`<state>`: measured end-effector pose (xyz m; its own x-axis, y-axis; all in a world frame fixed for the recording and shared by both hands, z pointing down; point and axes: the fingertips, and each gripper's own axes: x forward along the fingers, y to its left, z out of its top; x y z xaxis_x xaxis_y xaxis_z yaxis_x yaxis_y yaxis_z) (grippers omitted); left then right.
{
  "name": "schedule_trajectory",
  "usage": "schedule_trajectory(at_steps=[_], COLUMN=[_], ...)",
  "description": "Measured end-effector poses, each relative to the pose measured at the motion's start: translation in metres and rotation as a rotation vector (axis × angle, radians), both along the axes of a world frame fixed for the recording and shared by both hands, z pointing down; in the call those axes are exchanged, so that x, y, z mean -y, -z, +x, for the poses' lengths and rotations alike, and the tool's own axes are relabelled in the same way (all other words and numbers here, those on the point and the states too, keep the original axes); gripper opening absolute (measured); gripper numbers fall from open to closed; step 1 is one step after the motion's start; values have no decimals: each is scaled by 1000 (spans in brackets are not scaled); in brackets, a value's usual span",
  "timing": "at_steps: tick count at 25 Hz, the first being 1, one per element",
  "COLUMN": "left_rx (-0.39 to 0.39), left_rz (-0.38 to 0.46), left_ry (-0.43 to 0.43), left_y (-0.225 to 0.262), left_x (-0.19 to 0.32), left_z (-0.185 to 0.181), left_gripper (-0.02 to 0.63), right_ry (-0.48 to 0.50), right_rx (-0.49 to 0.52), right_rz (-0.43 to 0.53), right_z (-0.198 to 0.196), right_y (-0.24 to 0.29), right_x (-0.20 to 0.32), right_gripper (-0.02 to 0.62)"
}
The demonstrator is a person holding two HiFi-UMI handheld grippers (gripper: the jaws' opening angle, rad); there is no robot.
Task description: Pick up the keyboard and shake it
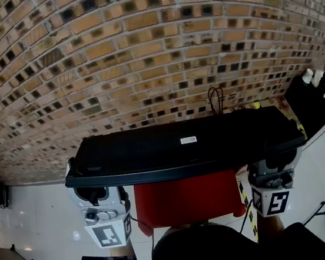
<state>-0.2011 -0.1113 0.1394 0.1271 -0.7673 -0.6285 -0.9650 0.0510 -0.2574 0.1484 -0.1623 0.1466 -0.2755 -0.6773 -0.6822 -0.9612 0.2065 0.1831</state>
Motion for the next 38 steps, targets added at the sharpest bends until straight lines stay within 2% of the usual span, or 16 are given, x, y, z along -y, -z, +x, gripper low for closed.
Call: schedule_trajectory(at_steps=[2, 7, 10, 17, 19, 23, 27, 31, 35, 38], left_rx=[-9, -29, -29, -19, -16, -25, -41, -31, -9, 0], left_rz=[-16, -95, -120, 21, -1, -89, -128, -69, 40, 57], left_ry=[4, -16, -10, -3, 2, 0, -10, -10, 5, 35], left_y=[-5, -22, -31, -3, -7, -30, -45, -35, -13, -17], left_x=[3, 19, 21, -5, -1, 12, 16, 8, -12, -23], left_z=[-3, -4, -6, -2, -4, -9, -11, -12, -9, -17], left_gripper=[324, 324, 325, 324, 324, 324, 324, 324, 324, 324], right_ry=[10, 8, 13, 6, 17, 17, 17, 20, 18, 23], right_rx=[-14, -54, -67, -16, -24, -55, -66, -57, -17, -6], right_rz=[-5, -136, -152, -35, -47, -164, -201, -136, -40, 0], right_z=[-4, -4, -7, -4, -7, -8, -11, -14, -12, -13], right_y=[2, -29, -35, -6, -6, -30, -43, -29, -13, -5], right_x=[3, 29, 31, 5, 8, 27, 32, 23, 3, -5], right_gripper=[353, 353, 353, 353, 353, 353, 353, 353, 353, 353])
